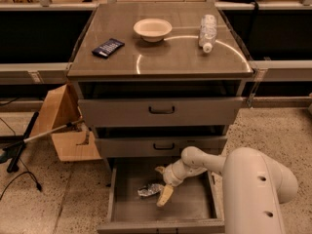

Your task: Pick redbull can from bottom drawer and place on counter

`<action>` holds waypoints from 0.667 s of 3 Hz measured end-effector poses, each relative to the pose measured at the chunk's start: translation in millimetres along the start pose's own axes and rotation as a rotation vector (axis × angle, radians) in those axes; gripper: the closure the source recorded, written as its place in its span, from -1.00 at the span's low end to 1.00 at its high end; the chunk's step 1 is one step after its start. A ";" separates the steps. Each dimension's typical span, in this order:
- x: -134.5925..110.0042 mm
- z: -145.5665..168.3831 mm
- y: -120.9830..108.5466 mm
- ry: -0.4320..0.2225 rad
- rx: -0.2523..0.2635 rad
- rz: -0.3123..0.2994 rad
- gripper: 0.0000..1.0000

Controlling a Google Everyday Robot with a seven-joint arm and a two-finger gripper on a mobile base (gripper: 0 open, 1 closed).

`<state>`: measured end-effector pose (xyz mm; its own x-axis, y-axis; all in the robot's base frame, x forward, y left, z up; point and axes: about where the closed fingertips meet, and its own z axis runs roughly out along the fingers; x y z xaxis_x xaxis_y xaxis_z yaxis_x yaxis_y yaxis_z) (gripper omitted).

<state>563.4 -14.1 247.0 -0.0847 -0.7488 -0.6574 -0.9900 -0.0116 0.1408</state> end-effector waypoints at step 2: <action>7.1 12.1 4.4 0.003 0.045 0.013 -1.00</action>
Offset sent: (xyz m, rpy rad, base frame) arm -0.0012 -0.0014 -0.0232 -0.0122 -0.0662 -0.0947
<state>557.1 -11.4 234.1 -0.0975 -0.7508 -0.6533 -0.9929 0.0279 0.1160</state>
